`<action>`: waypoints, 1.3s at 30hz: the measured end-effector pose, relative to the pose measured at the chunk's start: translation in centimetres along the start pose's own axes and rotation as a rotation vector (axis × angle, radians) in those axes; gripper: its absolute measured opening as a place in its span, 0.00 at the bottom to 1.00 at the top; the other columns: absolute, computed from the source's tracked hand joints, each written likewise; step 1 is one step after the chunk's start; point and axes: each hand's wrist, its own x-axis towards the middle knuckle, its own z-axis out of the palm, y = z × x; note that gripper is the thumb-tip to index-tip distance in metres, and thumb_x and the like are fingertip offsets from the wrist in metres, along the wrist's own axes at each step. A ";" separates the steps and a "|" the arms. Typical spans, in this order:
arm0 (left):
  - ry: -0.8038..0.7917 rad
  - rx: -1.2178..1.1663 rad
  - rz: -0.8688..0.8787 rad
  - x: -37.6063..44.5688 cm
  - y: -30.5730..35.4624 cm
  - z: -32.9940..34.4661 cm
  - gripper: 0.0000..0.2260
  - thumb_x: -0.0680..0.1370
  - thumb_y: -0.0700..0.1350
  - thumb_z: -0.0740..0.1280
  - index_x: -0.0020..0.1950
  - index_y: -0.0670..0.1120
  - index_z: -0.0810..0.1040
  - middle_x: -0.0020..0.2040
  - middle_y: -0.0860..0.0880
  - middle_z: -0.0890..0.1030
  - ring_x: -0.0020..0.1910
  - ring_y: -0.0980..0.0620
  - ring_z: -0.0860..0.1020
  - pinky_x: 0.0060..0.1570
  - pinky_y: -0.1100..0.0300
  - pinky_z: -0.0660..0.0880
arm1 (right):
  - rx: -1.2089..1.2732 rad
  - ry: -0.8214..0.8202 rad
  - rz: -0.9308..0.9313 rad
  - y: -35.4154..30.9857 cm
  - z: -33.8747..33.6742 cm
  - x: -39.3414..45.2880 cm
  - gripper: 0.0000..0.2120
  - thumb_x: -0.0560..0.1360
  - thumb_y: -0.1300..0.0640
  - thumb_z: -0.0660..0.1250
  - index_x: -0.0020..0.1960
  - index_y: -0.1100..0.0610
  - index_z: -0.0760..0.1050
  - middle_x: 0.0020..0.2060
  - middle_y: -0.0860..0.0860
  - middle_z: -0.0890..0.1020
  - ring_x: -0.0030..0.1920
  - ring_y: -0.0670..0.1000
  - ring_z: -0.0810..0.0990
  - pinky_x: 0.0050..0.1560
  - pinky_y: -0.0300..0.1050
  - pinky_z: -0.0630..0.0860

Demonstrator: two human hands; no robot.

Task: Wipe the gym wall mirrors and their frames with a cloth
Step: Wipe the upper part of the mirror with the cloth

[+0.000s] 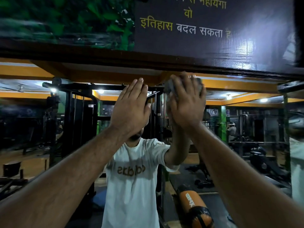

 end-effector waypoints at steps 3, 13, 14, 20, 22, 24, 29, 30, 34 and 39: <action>0.044 0.011 -0.010 0.6 -0.8 -0.8 0.26 0.83 0.49 0.60 0.79 0.38 0.63 0.80 0.39 0.62 0.80 0.43 0.60 0.79 0.49 0.54 | 0.028 0.021 0.293 -3.2 0.6 1.8 0.31 0.79 0.42 0.52 0.81 0.45 0.62 0.82 0.54 0.61 0.83 0.58 0.55 0.80 0.68 0.48; 0.004 -0.030 0.042 0.7 -4.5 -1.5 0.27 0.83 0.51 0.54 0.79 0.38 0.63 0.81 0.40 0.61 0.81 0.43 0.58 0.80 0.48 0.54 | -0.008 0.052 0.232 -6.9 1.7 2.3 0.30 0.81 0.43 0.53 0.82 0.45 0.62 0.83 0.52 0.60 0.83 0.57 0.54 0.79 0.68 0.51; 0.014 -0.026 0.038 0.6 -4.8 -1.6 0.28 0.83 0.52 0.53 0.79 0.38 0.64 0.80 0.39 0.62 0.80 0.43 0.59 0.79 0.47 0.55 | -0.001 0.048 0.186 -8.0 1.8 2.2 0.30 0.80 0.43 0.54 0.82 0.46 0.63 0.83 0.52 0.60 0.83 0.58 0.55 0.79 0.68 0.51; 0.005 -0.003 0.087 -0.3 -6.0 -1.2 0.28 0.82 0.52 0.51 0.78 0.38 0.64 0.80 0.39 0.61 0.80 0.43 0.58 0.79 0.46 0.55 | -0.008 0.008 -0.064 -5.4 1.1 1.2 0.28 0.82 0.43 0.54 0.80 0.46 0.66 0.82 0.51 0.64 0.83 0.55 0.57 0.79 0.66 0.54; 0.010 -0.004 0.095 -0.8 -6.0 -1.0 0.28 0.82 0.51 0.52 0.79 0.38 0.64 0.80 0.39 0.61 0.81 0.43 0.58 0.79 0.45 0.56 | -0.010 0.009 0.157 -6.2 1.2 1.4 0.30 0.81 0.42 0.52 0.81 0.46 0.64 0.82 0.51 0.62 0.83 0.56 0.56 0.80 0.66 0.52; 0.018 -0.015 0.102 -1.3 -5.9 -0.8 0.27 0.82 0.50 0.54 0.78 0.37 0.64 0.80 0.39 0.62 0.80 0.43 0.58 0.79 0.45 0.57 | -0.001 -0.018 0.161 -8.5 1.3 0.3 0.30 0.80 0.42 0.52 0.81 0.46 0.63 0.83 0.51 0.61 0.83 0.56 0.55 0.80 0.67 0.51; 0.045 -0.038 0.133 -2.4 -6.2 -1.1 0.27 0.82 0.50 0.53 0.77 0.37 0.66 0.79 0.37 0.64 0.79 0.41 0.61 0.78 0.44 0.58 | -0.018 -0.050 -0.084 -7.0 0.9 -4.5 0.28 0.81 0.43 0.54 0.80 0.47 0.65 0.81 0.52 0.64 0.82 0.56 0.57 0.79 0.67 0.53; 0.054 -0.034 0.137 -2.6 -6.5 -1.1 0.27 0.82 0.50 0.55 0.77 0.37 0.67 0.79 0.37 0.64 0.79 0.41 0.61 0.78 0.44 0.58 | -0.031 -0.006 0.082 -6.9 0.8 -4.5 0.29 0.80 0.43 0.54 0.80 0.48 0.64 0.81 0.52 0.64 0.82 0.56 0.57 0.79 0.67 0.53; 0.083 -0.015 0.126 -3.2 -7.8 -1.3 0.28 0.83 0.54 0.56 0.77 0.37 0.66 0.79 0.37 0.64 0.79 0.40 0.61 0.78 0.43 0.57 | -0.052 0.016 0.349 -11.4 1.6 -4.7 0.31 0.81 0.41 0.52 0.83 0.49 0.60 0.82 0.55 0.62 0.83 0.59 0.55 0.80 0.68 0.49; 0.053 0.002 0.157 -3.4 -9.2 -1.3 0.26 0.84 0.52 0.52 0.78 0.38 0.65 0.80 0.37 0.62 0.80 0.41 0.60 0.79 0.44 0.57 | -0.053 -0.017 -0.038 -10.2 0.9 -6.5 0.30 0.81 0.42 0.53 0.80 0.50 0.66 0.80 0.54 0.66 0.82 0.56 0.59 0.80 0.65 0.52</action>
